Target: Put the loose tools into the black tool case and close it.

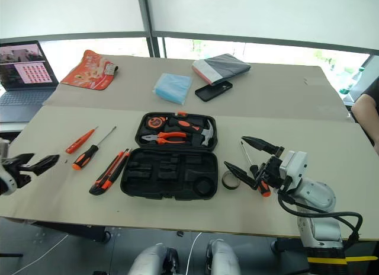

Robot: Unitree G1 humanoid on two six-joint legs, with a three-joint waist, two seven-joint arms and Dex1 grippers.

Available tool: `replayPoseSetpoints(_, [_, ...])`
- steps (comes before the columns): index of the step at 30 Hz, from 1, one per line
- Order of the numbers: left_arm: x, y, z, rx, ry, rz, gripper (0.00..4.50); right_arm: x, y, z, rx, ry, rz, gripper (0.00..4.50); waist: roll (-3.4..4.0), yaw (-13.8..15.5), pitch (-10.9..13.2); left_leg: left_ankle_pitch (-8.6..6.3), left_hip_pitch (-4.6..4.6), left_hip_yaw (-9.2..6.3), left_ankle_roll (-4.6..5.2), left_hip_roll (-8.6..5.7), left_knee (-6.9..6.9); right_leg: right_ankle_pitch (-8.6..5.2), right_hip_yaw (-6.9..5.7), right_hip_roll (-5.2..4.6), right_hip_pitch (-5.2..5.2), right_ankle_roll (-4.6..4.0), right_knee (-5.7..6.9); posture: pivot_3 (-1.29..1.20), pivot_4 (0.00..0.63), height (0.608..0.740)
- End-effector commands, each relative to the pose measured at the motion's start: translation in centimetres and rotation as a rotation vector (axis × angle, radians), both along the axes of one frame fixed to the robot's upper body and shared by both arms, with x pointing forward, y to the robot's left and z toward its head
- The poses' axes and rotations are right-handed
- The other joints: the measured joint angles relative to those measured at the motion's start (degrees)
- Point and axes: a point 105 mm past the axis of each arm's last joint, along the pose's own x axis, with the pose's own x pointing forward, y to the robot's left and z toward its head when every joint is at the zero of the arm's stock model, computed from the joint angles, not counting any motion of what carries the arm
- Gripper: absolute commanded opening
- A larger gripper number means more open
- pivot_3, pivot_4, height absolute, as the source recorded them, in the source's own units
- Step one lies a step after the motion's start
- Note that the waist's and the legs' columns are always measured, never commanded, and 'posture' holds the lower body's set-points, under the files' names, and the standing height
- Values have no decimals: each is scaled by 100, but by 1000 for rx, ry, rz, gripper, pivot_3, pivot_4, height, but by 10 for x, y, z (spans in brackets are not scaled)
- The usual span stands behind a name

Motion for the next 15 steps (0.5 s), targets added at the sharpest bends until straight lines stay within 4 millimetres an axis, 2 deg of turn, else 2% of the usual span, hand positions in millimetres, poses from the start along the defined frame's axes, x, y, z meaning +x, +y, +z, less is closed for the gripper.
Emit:
replayPoseSetpoints(1, [11,-20,-5,34,95,-70,4500,-4,6,12,-5,-67,49,4388,0,-40,0,1,1,1,-1,1,0,0,1,4,0,-1,1,0,150,740])
replayPoseSetpoints(6, [28,-35,-13,36,156,-81,4500,-10,15,13,-36,-68,122,4388,0,-68,1,8,6,6,-13,2,1,-2,0,18,1,-2,7,0,150,740])
replayPoseSetpoints(12, [47,-38,-31,55,229,-37,4500,-14,20,13,-54,-72,142,4388,0,-63,1,13,20,6,-21,1,6,-1,7,12,8,-2,20,0,150,740])
replayPoseSetpoints(15, [47,-36,-37,66,271,-26,3761,-15,20,13,-55,-71,140,4500,0,-54,0,14,19,6,-21,2,4,-1,6,13,7,-2,21,0,150,740])
